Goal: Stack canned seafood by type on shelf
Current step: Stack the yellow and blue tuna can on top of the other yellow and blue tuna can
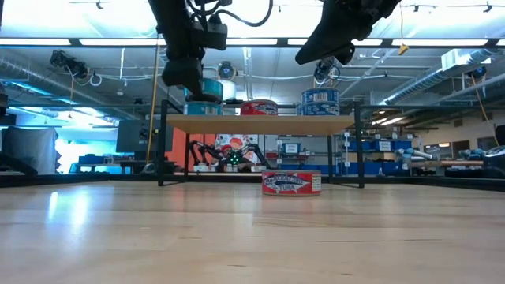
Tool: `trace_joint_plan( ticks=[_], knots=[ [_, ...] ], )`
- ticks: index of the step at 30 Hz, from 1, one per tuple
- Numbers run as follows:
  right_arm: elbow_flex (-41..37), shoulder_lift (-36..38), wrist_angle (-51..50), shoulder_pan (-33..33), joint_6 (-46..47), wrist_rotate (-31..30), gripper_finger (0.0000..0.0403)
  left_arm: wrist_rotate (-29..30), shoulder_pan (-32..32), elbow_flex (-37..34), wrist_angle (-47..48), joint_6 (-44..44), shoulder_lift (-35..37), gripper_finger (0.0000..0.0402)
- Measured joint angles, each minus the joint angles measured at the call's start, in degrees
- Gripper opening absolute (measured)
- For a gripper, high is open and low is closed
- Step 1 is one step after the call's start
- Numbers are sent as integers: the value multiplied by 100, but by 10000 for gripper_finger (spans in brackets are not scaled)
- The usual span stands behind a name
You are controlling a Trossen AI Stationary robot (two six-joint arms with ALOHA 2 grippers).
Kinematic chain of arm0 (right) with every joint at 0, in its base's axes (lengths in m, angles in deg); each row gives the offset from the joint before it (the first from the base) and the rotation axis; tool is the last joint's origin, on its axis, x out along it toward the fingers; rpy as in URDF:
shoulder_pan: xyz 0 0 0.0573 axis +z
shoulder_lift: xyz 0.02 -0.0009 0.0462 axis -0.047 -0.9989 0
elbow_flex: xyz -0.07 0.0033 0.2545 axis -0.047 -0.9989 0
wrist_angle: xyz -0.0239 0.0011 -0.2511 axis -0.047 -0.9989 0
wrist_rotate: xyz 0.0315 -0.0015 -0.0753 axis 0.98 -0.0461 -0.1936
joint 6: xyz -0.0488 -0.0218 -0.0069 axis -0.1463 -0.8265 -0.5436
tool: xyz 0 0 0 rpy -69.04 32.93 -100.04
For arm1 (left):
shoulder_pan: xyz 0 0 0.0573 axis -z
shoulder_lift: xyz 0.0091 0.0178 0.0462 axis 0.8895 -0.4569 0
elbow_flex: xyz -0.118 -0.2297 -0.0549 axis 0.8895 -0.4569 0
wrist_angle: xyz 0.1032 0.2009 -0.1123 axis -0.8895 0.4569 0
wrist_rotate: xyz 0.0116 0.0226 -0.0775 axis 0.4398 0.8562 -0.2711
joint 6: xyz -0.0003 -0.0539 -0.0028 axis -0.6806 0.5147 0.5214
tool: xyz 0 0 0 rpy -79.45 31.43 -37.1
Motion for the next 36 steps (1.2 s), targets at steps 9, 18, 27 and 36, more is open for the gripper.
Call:
trace_joint_plan(
  ticks=[9, 18, 27, 36],
  knots=[
    [0, 0, 0, 0, 0, 18, 5, 30, -65, -2, 51, 50, -7, 186],
    [0, 0, -2, 0, 18, 57, 5, 74, -335, 276, 263, 317, -22, 187],
    [1, 0, -4, 0, 22, 56, 5, -623, -443, 312, 115, 339, -11, 188],
    [0, 0, -3, 0, 22, 55, 5, -752, -442, 313, 20, 359, -9, 188]
  ],
)
